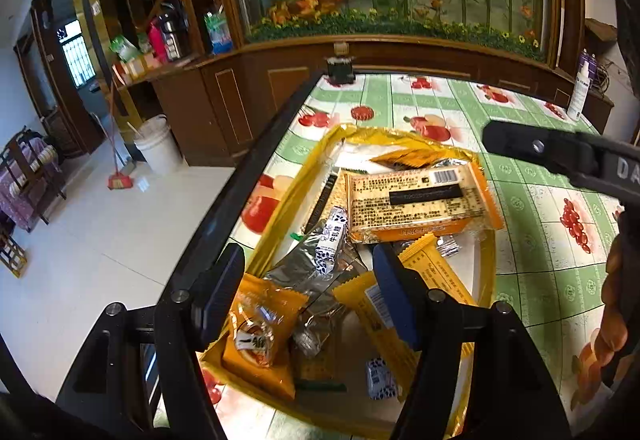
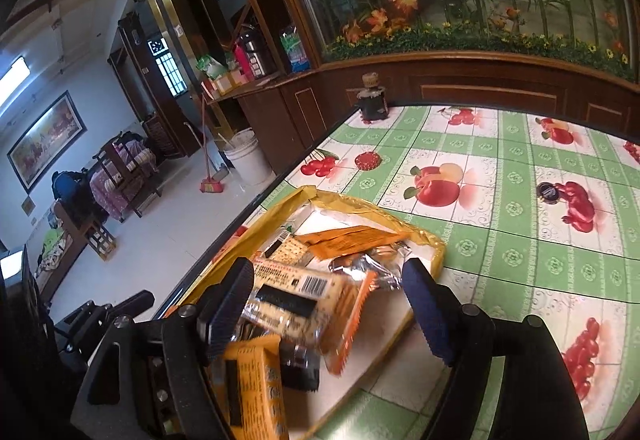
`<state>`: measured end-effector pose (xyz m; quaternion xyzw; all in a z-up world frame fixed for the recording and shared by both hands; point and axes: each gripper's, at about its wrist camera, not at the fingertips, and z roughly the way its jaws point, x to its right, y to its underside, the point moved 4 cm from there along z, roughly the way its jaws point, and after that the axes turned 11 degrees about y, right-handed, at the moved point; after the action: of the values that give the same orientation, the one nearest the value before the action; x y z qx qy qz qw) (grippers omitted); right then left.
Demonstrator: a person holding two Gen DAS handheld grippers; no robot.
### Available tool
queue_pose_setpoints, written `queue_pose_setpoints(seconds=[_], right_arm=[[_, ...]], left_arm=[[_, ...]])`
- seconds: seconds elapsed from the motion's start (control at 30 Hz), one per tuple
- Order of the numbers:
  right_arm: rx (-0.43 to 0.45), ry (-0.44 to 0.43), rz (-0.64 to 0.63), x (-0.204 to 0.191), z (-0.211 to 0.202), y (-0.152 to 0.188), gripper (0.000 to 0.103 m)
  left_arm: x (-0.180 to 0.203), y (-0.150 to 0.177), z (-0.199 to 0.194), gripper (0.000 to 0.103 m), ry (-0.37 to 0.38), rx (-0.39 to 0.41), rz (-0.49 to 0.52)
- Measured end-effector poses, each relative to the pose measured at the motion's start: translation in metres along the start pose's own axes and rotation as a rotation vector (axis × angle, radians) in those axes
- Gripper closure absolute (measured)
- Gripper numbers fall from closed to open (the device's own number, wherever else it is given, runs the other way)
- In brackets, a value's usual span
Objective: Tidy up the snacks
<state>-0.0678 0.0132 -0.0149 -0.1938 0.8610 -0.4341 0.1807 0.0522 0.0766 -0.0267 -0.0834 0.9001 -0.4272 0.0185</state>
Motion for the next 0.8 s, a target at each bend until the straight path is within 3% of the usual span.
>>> queue_pose_setpoints(seconds=[0.07,0.27,0.8], right_arm=[[0.017,-0.004,-0.021,0.001,-0.017,0.005,0.019],[0.038,-0.008,-0.087,0.003,-0.060,0.031,0.016],[0.062,-0.009,-0.309,-0.026,-0.130,0.102,0.013]], left_arm=[[0.001,0.001,-0.014,0.026,-0.014,0.027,-0.005],[0.006,0.006,-0.056,0.021,-0.013,0.109,-0.021],[0.021,0.035,-0.128,0.020,0.001,0.191,-0.031]])
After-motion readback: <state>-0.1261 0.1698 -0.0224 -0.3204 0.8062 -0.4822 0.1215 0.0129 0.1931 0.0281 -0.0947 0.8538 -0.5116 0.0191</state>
